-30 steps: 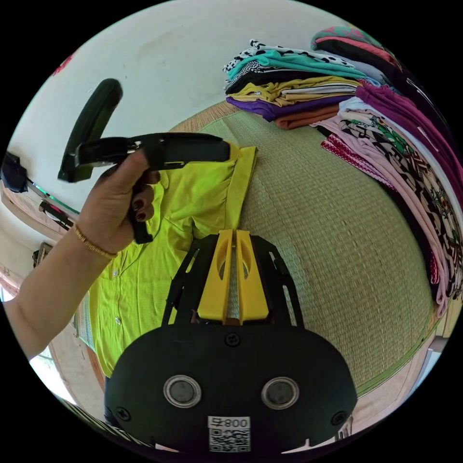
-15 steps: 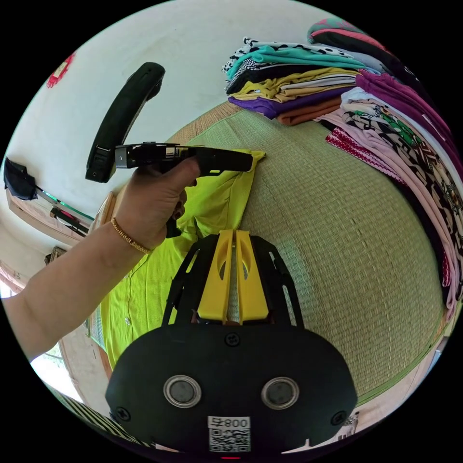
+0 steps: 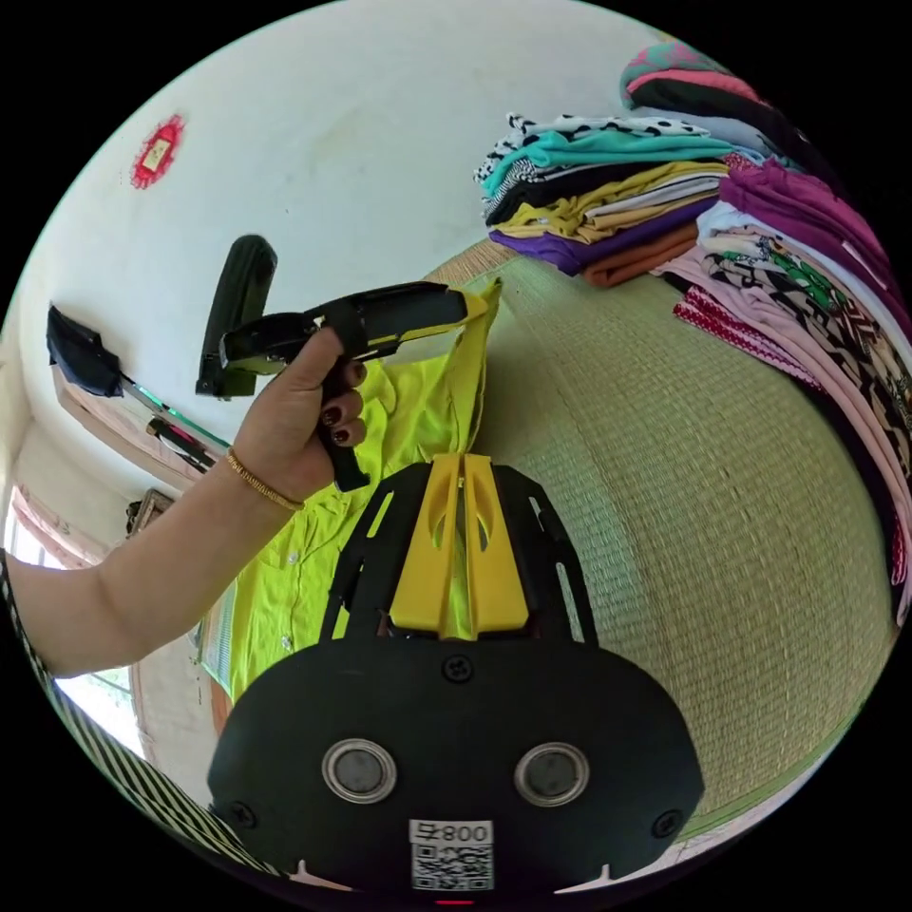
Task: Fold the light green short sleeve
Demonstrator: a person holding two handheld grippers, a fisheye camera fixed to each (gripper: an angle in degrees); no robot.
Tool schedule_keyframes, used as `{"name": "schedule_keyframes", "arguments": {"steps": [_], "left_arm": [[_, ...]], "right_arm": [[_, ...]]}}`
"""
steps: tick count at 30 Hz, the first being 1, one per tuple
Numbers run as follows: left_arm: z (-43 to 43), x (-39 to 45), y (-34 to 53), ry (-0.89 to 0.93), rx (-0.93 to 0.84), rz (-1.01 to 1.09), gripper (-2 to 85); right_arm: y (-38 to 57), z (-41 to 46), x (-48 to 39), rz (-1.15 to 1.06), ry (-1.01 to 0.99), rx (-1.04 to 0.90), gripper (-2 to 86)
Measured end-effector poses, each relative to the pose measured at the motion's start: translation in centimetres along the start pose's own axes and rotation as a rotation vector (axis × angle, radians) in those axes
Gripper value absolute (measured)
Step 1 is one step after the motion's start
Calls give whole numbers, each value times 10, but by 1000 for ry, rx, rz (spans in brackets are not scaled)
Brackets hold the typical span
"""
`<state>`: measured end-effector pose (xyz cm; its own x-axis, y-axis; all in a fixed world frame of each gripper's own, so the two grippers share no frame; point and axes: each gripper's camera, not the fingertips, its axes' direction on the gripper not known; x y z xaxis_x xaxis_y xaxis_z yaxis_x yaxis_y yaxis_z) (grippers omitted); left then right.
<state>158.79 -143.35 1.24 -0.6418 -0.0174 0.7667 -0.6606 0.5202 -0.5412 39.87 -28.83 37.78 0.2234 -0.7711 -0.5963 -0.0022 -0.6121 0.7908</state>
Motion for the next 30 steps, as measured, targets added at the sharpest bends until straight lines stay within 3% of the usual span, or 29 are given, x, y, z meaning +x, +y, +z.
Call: {"name": "schedule_keyframes", "arguments": {"steps": [7, 14, 30], "left_arm": [[-71, -69, 35, 132, 185, -135, 7], [-111, -140, 95, 188, 247, -287, 7], [-118, -217, 170, 212, 237, -461, 12]], "right_arm": [[-4, -7, -4, -51, -197, 88, 4], [-14, 17, -32, -189, -319, 12, 4], [-33, 78, -77, -353, -291, -224, 4]]}}
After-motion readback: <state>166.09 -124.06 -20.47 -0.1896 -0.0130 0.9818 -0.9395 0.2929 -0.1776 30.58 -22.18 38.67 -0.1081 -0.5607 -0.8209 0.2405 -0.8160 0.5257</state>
